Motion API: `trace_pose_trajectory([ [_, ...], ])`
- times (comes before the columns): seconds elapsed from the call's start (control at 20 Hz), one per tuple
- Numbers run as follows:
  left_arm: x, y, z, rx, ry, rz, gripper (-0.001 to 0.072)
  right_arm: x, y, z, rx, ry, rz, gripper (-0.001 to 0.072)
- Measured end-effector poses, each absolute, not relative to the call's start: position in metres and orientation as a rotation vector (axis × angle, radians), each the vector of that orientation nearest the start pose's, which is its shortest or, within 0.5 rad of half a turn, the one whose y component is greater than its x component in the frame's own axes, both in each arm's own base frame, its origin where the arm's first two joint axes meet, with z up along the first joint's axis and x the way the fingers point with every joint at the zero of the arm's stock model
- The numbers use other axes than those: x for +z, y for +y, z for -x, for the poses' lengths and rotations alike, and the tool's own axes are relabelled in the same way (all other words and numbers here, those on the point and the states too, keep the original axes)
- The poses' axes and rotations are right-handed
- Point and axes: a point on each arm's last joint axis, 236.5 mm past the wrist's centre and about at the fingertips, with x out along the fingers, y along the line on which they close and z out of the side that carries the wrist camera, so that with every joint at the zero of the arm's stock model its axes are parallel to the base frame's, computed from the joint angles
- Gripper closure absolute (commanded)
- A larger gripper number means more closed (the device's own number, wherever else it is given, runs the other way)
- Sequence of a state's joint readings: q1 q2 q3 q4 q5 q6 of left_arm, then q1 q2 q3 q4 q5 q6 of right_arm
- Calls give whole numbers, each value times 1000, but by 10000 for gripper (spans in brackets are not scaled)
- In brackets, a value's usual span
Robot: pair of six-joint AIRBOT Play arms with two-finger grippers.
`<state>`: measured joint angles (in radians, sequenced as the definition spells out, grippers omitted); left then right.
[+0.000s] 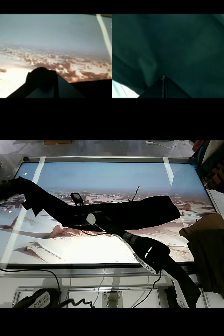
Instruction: Fold the clothes and pants, and hang the long-sleeved shirts on hangers.
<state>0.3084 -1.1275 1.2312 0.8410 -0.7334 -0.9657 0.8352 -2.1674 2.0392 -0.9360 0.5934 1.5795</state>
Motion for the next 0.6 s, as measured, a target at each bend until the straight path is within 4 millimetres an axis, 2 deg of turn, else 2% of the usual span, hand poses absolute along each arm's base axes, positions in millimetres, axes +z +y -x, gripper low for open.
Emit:
trace_pose_trajectory([
  [0.05,193,34,-473,-174,468,191,699,-19,562,-412,908,920,-286,692],
  [0.15,169,14,-479,-232,533,241,698,-14,540,-435,873,887,-234,692],
  [0.3,124,-37,-487,-358,653,311,698,3,484,-482,787,864,-197,691],
  [0.45,86,-127,-490,-552,746,423,699,20,405,-525,682,893,-195,692],
  [0.6,58,-228,-472,-757,820,502,698,31,311,-556,559,959,-212,691],
])
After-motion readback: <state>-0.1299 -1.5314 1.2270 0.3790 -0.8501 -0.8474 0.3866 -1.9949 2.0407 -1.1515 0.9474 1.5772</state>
